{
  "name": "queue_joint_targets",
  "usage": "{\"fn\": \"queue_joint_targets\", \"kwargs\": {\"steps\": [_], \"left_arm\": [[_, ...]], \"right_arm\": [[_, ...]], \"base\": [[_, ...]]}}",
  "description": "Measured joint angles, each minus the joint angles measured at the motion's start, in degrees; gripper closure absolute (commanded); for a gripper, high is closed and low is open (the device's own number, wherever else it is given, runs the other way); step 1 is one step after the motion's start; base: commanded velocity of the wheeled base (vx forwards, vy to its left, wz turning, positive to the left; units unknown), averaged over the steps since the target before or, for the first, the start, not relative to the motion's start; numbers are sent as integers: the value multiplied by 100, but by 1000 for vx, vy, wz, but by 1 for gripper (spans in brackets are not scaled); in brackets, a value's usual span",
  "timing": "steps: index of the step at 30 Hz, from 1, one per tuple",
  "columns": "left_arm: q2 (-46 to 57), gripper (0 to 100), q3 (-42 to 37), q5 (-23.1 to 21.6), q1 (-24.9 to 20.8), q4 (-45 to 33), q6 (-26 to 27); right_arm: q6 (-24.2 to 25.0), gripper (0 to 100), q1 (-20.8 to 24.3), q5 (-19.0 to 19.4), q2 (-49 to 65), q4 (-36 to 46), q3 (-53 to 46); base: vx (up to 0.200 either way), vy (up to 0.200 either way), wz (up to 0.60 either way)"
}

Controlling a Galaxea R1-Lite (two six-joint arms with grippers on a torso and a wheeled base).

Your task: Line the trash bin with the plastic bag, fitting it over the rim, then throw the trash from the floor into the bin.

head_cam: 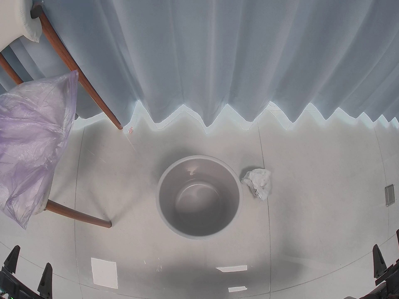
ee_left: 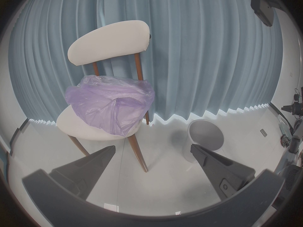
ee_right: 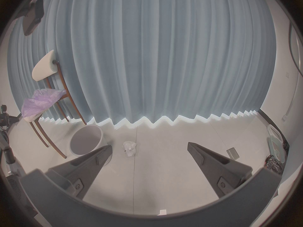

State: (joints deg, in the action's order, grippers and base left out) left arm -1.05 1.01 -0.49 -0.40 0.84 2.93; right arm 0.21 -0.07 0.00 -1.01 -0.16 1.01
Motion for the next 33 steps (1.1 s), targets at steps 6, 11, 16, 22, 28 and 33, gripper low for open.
{"fn": "queue_joint_targets", "kwargs": {"steps": [6, 11, 16, 22, 28, 33], "left_arm": [[1, 0, 0, 2, 27, 57, -11], [-7, 0, 41, 51, 35, 741, 7], [-379, 0, 592, 166, -28, 1508, 98], [-1041, 0, 1668, 166, -139, 934, 514], [-1306, 0, 2286, -150, -234, 228, 1031], [-1476, 0, 2393, -222, -273, 129, 1593]], "right_arm": [[0, 0, -2, 0, 0, 0, 0], [1, 0, -4, 0, 0, 0, 0], [0, 0, 0, 0, 0, 2, 0], [0, 0, -2, 2, 0, 0, 0], [-2, 0, -4, 2, 0, 0, 0], [-2, 0, 0, 5, 0, 2, 0]], "base": [[0, 0, 0], [0, 0, 0], [0, 0, 0], [0, 0, 0], [0, 0, 0], [0, 0, 0]]}}
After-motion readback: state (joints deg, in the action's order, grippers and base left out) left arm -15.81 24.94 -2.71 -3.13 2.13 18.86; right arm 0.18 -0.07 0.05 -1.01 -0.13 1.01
